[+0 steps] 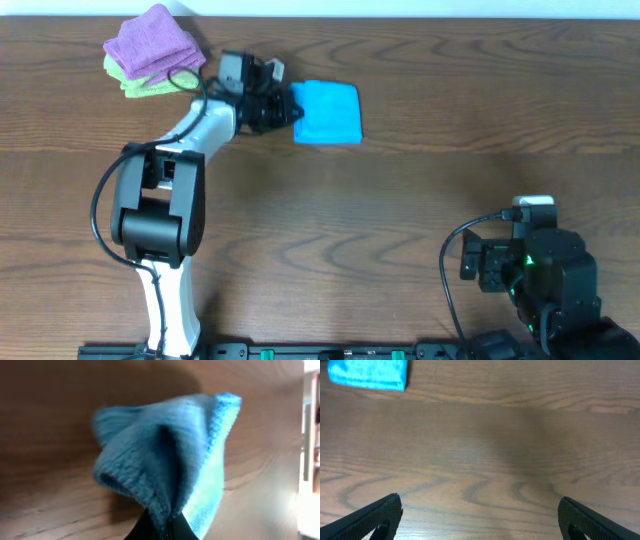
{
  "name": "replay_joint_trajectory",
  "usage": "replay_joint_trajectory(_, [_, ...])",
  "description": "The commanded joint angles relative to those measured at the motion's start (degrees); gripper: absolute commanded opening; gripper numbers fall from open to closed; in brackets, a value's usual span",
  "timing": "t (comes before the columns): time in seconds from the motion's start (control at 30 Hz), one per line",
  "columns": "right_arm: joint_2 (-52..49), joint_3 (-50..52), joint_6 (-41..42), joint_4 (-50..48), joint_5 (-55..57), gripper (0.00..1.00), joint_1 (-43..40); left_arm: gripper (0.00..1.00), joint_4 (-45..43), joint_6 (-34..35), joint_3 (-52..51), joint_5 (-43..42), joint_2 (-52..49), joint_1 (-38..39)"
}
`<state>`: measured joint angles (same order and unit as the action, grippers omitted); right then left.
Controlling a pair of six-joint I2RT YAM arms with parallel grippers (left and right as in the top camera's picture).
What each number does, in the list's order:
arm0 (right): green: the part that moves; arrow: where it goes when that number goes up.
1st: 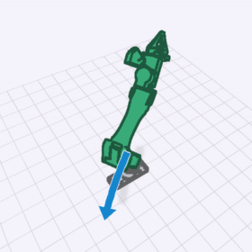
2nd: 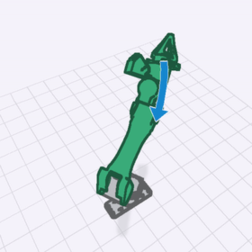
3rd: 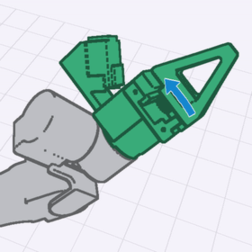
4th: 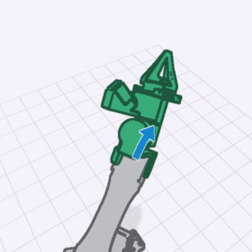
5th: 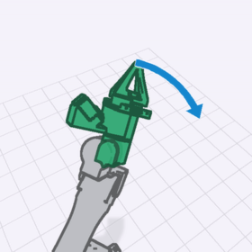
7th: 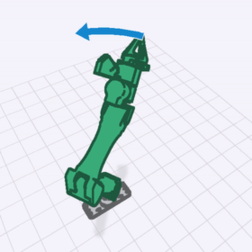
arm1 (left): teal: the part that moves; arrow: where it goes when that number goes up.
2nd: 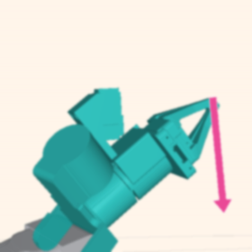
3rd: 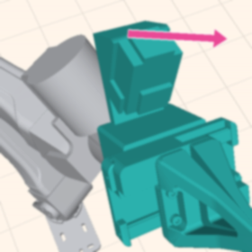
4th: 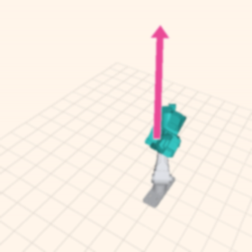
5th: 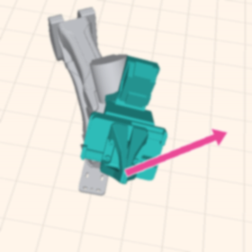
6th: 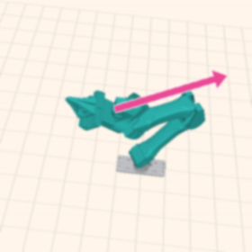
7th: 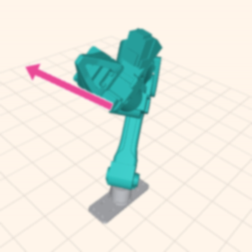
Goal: Fold the cloth
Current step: 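Carry the blue bundle to the pink and green stack and place it on top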
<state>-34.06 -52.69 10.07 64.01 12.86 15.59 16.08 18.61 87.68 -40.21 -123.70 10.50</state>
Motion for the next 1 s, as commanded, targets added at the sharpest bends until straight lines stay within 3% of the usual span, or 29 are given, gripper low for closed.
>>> replay_joint_trajectory(0.0, [0.22,0.37,0.81,0.04,0.44,0.99,0.17,0.06,6.1,-6.56,8.61,2.75,1.6,-0.37])
replay_joint_trajectory(0.2, [0.22,0.37,0.81,0.04,0.44,0.99,0.17,0.05,18.67,-13.66,23.89,9.57,1.6,-1.16])
replay_joint_trajectory(0.4, [0.22,0.37,0.81,0.04,0.44,0.99,0.17,0.05,20.55,-14.38,32.02,9.94,1.6,-5.2])
replay_joint_trajectory(0.97, [0.22,0.37,0.81,0.04,0.44,0.99,0.17,0.05,20.96,-17.9,36.24,8.61,1.6,-18.93])
